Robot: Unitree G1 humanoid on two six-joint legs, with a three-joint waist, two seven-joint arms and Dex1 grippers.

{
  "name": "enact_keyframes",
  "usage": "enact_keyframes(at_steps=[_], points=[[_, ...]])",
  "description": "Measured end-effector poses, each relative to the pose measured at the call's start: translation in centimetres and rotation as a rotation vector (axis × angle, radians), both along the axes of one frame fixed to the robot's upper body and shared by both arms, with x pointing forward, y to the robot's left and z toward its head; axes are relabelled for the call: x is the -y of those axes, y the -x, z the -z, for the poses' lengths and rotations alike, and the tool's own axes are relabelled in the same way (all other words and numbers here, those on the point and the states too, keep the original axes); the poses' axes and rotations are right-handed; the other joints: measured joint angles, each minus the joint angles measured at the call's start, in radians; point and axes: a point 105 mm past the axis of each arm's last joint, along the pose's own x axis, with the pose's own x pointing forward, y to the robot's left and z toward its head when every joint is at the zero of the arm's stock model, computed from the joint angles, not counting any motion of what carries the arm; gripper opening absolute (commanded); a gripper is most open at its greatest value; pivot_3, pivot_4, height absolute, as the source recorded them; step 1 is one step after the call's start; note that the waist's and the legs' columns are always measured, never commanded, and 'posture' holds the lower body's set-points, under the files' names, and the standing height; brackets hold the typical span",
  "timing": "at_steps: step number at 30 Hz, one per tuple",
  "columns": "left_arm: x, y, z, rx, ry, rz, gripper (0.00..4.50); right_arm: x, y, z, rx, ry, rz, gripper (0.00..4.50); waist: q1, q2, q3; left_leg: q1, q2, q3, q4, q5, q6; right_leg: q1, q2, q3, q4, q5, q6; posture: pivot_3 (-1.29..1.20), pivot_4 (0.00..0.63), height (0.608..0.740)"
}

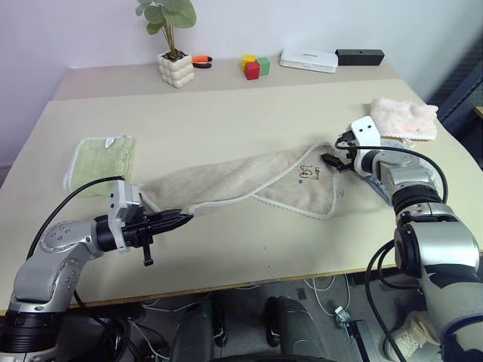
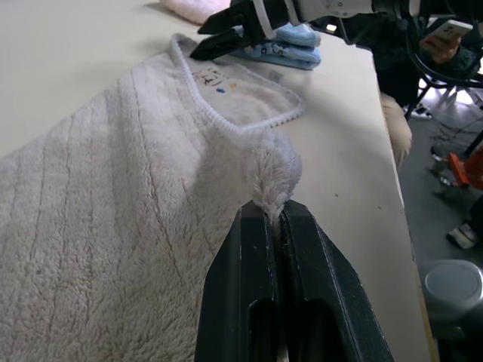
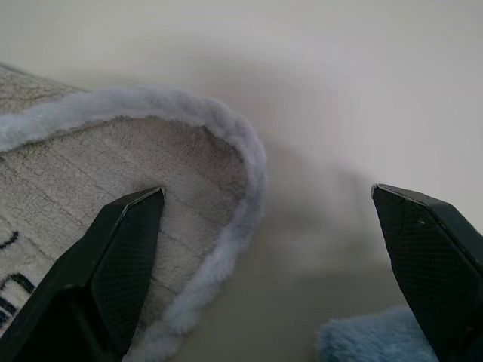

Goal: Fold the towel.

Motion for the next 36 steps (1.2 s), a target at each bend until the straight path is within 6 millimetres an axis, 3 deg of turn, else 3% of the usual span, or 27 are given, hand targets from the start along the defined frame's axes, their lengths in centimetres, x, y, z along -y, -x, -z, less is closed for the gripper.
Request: enact_keyframes(at_steps=[2, 5, 12, 19, 26, 29, 32, 36], points=[[0.0, 0.1, 0.0, 0.005, -0.001, -0.001, 0.07, -0.9, -0.3, 0.0, 0.003, -0.014, -0.005, 4.5, 0.001, 0.0, 0.0, 0.0, 0.0, 0.0, 0.0, 0.0, 0.0, 0.0, 0.0, 0.0, 0.0, 0.0, 0.0, 0.0, 0.15, 0.74], [-0.2, 0.3, 0.2, 0.0, -0.003, -0.009, 0.0, -1.8, -0.5, 0.4, -0.01, -0.052, -0.003, 3.7, 0.003, 0.0, 0.0, 0.0, 0.0, 0.0, 0.0, 0.0, 0.0, 0.0, 0.0, 0.0, 0.0, 0.0, 0.0, 0.0, 0.15, 0.74], [-0.1, 0.8, -0.1, 0.017, -0.013, -0.013, 0.0, -1.6, -0.6, 0.6, -0.012, -0.053, 0.043, 0.13, 0.003, 0.0, 0.0, 0.0, 0.0, 0.0, 0.0, -0.001, -0.002, 0.0, 0.0, 0.0, 0.0, 0.0, 0.0, 0.0, 0.15, 0.74], [-0.2, 0.7, 0.0, 0.018, -0.015, -0.037, 0.0, -1.5, -0.7, 0.5, 0.009, -0.036, 0.054, 0.04, 0.003, 0.0, 0.0, 0.0, 0.0, 0.0, 0.0, -0.001, -0.001, 0.0, 0.0, 0.0, 0.0, 0.0, 0.0, 0.0, 0.15, 0.74], [-1.3, -3.7, -2.2, 0.181, 0.032, -0.195, 0.0, -1.7, 0.0, -2.6, 0.135, -0.004, -0.16, 0.04, 0.004, 0.001, 0.0, 0.0, 0.0, 0.0, -0.001, 0.0, 0.0, 0.001, 0.0, 0.0, 0.0, 0.0, 0.0, 0.0, 0.15, 0.74], [-2.3, -6.2, -3.5, 0.277, 0.056, -0.311, 0.0, -2.3, 2.3, -3.8, 0.221, 0.005, -0.336, 0.04, 0.013, 0.001, 0.0, 0.0, 0.0, 0.0, -0.001, 0.0, 0.0, 0.001, 0.0, -0.001, -0.001, 0.0, 0.0, 0.0, 0.15, 0.74], [-3.9, -8.0, -4.4, 0.33, 0.043, -0.413, 0.0, -3.2, 5.2, -3.4, 0.228, 0.011, -0.475, 0.04, 0.012, 0.001, 0.0, 0.001, 0.0, 0.0, -0.001, 0.0, 0.0, 0.001, 0.0, 0.0, 0.0, 0.0, 0.0, 0.0, 0.15, 0.74], [-5.3, -9.0, -4.5, 0.366, 0.024, -0.47, 0.0, -3.0, 8.4, -3.2, 0.197, 0.044, -0.563, 0.04, 0.009, 0.001, 0.0, 0.001, 0.0, -0.001, -0.001, 0.0, 0.0, 0.001, 0.0, 0.0, -0.001, 0.0, 0.0, 0.0, 0.15, 0.74]])
